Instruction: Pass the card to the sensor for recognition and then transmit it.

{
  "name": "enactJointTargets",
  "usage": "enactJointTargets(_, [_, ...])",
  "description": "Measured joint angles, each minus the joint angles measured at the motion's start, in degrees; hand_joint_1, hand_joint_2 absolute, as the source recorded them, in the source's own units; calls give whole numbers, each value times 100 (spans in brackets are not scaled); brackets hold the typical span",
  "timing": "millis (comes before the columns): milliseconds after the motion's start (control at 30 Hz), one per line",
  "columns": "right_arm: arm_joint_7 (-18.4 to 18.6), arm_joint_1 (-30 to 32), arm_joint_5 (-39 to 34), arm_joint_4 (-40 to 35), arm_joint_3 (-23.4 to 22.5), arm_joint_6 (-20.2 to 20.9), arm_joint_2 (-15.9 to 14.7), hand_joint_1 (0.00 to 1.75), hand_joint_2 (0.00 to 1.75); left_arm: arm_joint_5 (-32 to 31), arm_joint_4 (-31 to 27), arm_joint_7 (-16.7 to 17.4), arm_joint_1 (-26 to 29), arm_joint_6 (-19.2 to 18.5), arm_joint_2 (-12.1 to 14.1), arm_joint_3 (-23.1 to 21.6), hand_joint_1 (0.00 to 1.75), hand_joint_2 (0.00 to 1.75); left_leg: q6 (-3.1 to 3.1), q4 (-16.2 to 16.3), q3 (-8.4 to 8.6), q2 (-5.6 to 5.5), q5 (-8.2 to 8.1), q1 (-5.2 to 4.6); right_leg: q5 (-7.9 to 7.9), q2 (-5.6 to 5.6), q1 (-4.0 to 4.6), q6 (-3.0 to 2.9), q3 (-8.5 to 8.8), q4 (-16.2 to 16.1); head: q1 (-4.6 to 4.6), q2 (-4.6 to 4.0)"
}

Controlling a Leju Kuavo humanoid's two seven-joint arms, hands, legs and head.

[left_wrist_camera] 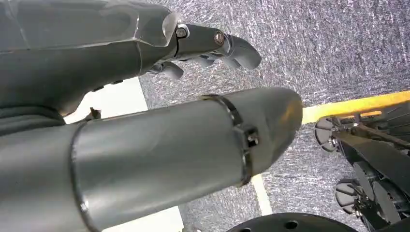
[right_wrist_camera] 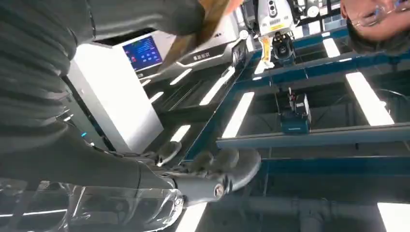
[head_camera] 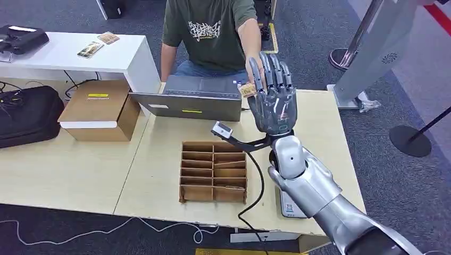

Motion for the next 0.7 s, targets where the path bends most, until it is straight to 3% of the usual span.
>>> enactJointTargets(400, [87,0,0,205,0,0,0,175,175,33,0,0,1,-4,15,0,0,0,0,0,0,0,0,0,0,0,0,0,0,0,0,0])
enactJointTargets(433, [92,0,0,216,0,0,0,166,175,33,0,0,1,-4,15,0,0,0,0,0,0,0,0,0,0,0,0,0,0,0,-2,0])
enactJointTargets(467, [94,0,0,225,0,0,0,0,175,33,0,0,1,-2,15,0,0,0,0,0,0,0,0,0,0,0,0,0,0,0,0,0])
enactJointTargets(700, [227,2,0,212,13,-2,-2,0,175,33,0,0,2,2,13,0,0,0,0,0,1,1,0,0,0,1,0,0,-1,0,0,0])
